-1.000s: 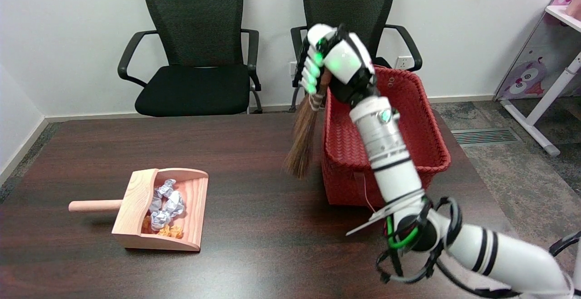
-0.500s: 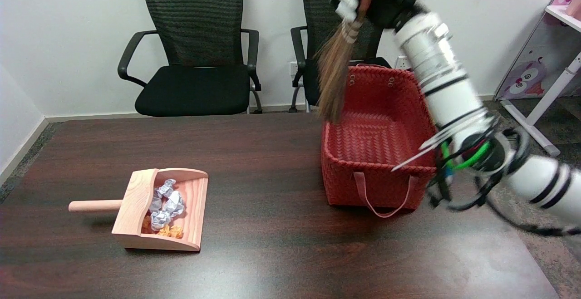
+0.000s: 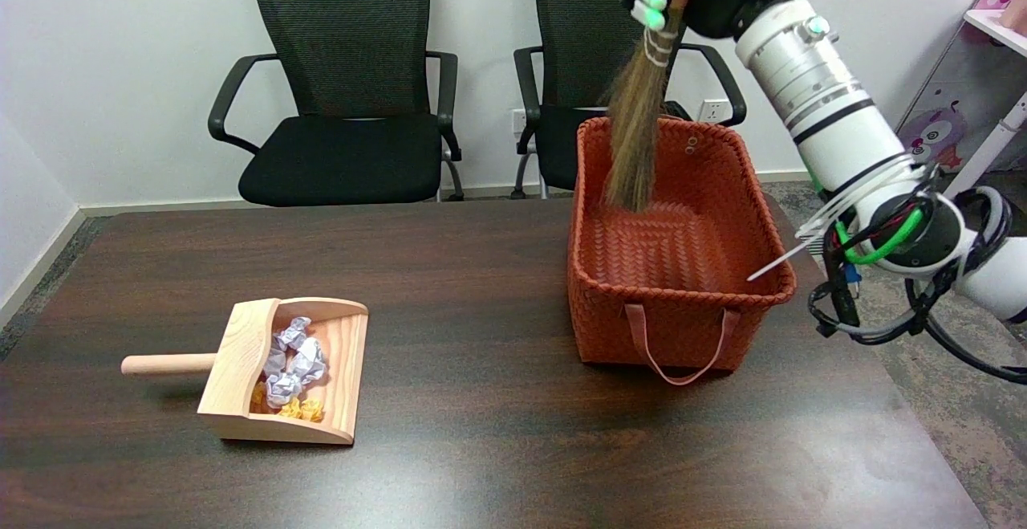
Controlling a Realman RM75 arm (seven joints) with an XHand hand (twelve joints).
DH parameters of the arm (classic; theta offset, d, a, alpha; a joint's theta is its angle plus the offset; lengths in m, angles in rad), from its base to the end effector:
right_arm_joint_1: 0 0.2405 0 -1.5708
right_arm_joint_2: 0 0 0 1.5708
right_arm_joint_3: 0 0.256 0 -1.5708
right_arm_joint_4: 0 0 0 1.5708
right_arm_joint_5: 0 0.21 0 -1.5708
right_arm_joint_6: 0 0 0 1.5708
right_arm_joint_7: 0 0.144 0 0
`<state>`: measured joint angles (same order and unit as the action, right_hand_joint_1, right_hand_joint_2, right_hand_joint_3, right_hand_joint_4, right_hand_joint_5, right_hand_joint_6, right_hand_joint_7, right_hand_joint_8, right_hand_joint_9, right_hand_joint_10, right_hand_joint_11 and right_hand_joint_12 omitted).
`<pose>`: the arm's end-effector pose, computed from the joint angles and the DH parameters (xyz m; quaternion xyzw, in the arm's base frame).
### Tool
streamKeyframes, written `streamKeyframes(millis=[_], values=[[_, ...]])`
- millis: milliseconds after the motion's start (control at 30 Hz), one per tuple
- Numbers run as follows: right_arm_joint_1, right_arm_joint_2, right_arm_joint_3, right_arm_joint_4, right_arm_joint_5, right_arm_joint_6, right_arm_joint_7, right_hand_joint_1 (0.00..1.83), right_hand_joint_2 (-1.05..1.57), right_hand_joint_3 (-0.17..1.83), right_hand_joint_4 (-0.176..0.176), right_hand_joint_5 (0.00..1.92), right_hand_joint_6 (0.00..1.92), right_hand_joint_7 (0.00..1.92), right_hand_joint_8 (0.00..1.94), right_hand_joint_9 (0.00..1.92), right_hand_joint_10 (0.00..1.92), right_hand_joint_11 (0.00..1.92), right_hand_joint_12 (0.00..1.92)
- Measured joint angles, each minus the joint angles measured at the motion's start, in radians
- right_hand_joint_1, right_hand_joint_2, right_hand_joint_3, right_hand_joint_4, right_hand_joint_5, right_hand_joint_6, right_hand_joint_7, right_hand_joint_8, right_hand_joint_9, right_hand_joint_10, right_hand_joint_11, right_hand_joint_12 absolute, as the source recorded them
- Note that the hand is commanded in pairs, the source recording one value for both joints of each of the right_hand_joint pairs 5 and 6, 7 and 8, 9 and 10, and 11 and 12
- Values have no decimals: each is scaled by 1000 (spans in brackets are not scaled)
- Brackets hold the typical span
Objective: Place the broom in the basket.
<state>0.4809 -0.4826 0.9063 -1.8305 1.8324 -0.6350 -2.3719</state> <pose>-0.0437 -0.3649 0.3504 0.6148 -0.4002 0.5854 0.3451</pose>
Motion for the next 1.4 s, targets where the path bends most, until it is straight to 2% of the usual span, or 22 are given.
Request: streamKeyframes(millis=[400, 867, 1400], values=[[-29, -36, -100, 141, -66, -105, 3, 828, 1140, 1742, 1, 1920, 1920, 1920, 1920, 1920, 1920, 1920, 1920], [-61, -140, -157, 292, -178, -195, 10, 827, 1135, 1732, -1, 1920, 1920, 1920, 1920, 1920, 1920, 1920, 1920], [-79, -249, -223, 381, -292, -243, 15, 830, 1127, 1718, 1, 1920, 1920, 1920, 1920, 1920, 1920, 1920, 1920]])
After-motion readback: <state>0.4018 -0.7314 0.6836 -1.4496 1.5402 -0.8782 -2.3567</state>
